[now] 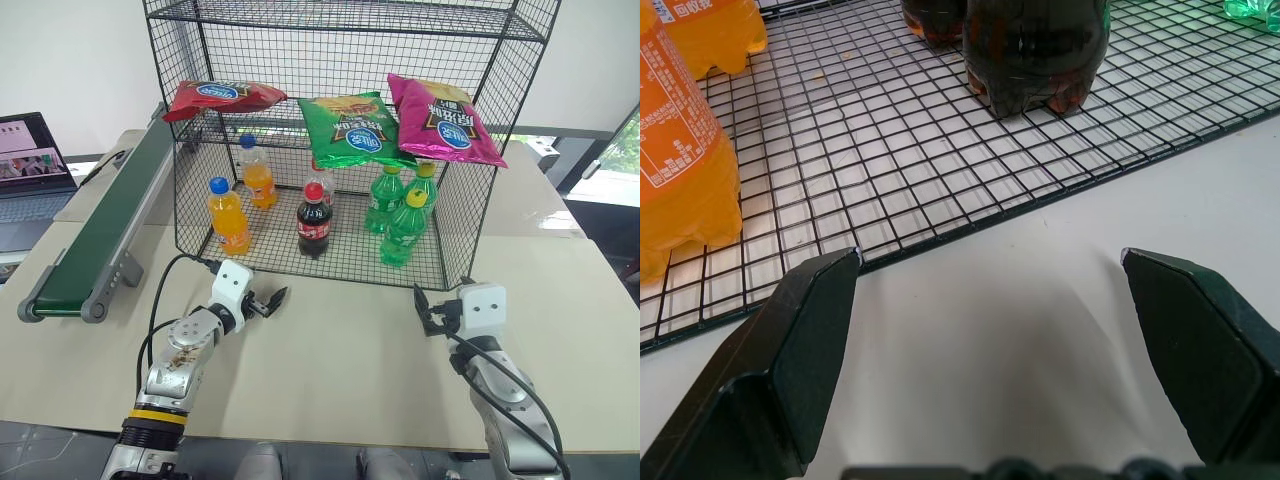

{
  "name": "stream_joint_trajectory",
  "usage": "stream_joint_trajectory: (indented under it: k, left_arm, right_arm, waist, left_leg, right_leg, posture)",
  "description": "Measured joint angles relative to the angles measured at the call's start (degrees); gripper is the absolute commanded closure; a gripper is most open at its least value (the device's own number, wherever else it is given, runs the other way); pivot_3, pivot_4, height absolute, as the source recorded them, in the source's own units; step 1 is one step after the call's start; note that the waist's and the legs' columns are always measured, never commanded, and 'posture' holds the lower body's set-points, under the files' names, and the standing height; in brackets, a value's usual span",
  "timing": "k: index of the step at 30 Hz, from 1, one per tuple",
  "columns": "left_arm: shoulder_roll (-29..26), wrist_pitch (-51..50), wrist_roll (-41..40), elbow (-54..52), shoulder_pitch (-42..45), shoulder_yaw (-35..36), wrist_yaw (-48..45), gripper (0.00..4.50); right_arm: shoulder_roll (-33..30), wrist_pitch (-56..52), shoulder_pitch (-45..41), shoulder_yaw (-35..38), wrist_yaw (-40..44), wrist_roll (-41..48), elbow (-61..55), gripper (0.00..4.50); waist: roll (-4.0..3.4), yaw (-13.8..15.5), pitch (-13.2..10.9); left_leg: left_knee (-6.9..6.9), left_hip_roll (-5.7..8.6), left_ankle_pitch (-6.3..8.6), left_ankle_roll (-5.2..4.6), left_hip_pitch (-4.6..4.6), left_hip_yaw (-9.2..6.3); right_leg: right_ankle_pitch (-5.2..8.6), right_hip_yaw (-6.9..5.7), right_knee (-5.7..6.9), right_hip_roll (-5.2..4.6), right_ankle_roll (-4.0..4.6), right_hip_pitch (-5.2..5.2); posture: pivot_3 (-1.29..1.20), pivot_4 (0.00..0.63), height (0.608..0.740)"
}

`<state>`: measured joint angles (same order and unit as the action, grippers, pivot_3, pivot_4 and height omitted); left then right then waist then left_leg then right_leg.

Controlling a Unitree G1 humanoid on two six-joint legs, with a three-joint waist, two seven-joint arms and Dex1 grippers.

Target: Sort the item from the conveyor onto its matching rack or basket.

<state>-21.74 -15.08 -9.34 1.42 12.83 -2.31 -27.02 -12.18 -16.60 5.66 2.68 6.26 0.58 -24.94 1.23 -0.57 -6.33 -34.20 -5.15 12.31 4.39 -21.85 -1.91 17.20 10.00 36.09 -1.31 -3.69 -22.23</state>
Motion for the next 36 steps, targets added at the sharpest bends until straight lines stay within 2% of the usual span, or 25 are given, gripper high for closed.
stream_joint_trajectory:
  k: [7,36]
  left_arm:
    - [0.07,-0.49,-1.03,-0.96,-2.9,1.32,-1.0,0.03]
    - [-1.39,-0.23,-0.7,-2.22,-2.28,2.58,-1.66,0.03]
  right_arm:
    - [-0.53,0.02,0.93,0.02,0.56,-0.06,-0.09,0.0]
    - [-0.3,0.01,0.28,-0.11,0.72,-0.47,-0.09,0.0]
  waist:
    - [-0.06,-0.05,0.04]
    - [-0.07,-0.15,0.04]
  left_leg:
    - [-0.01,0.0,0.03,-0.06,0.01,0.0]
    - [-0.08,0.0,0.05,-0.08,0.01,0.0]
  right_leg:
    - [0.01,0.0,0.02,0.0,0.0,0.01]
    - [0.01,0.0,0.05,0.0,-0.01,0.02]
  posture:
    - [0.0,0.15,0.74]
    - [0.0,0.15,0.74]
